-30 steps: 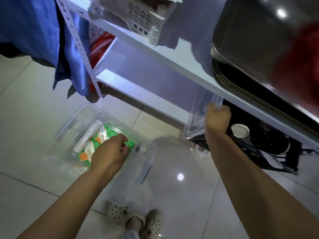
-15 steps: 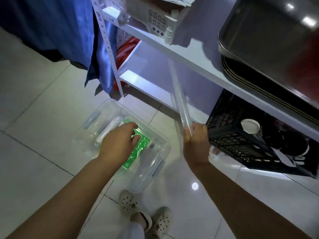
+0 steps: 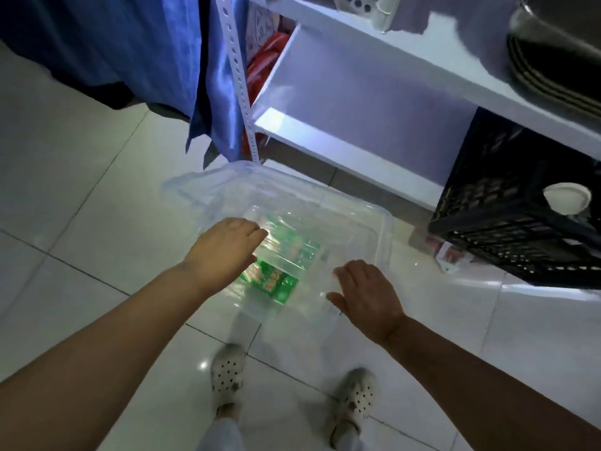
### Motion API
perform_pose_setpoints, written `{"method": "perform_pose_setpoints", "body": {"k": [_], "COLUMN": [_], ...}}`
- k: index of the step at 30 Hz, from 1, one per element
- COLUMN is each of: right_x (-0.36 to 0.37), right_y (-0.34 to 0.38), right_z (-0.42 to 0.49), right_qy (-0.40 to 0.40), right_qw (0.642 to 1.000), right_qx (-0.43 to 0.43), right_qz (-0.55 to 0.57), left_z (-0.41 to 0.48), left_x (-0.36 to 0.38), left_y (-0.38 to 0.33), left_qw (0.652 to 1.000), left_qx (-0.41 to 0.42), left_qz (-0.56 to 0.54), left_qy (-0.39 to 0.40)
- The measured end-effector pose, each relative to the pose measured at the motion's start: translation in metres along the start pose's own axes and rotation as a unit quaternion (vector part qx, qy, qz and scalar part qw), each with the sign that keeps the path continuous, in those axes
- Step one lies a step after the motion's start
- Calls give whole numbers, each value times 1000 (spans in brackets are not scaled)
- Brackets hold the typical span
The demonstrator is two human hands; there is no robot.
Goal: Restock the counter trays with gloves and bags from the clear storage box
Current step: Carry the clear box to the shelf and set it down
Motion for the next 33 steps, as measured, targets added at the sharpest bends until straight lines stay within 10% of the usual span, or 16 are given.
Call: {"method": "perform_pose_setpoints", "body": {"k": [15,25,33], "right_x": [159,239,274], "right_y": [74,30,26], "right_z": [-40,-74,-79], "right_qy": [49,-46,-68], "right_qw": [970,783,710], "right_qx": [205,582,626], "right_qz": [121,215,315], "left_z": [-23,-33,-40], "left_x": [170,255,279], "left_y": [23,11,3], "left_qw": [997,999,1000], "left_qx": [64,31,-9], "left_qz": [-15,7,22], "left_qy": [44,40,-1]}}
Point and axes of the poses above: each hand's wrist, its own z-axis towards the middle knuckle, its own x-axis out of the palm, y = z × x, the point moved 3 cm from there along z, towards the middle knuckle, and after that the axes turned 7 degrees about -x, right-handed, at the moved point
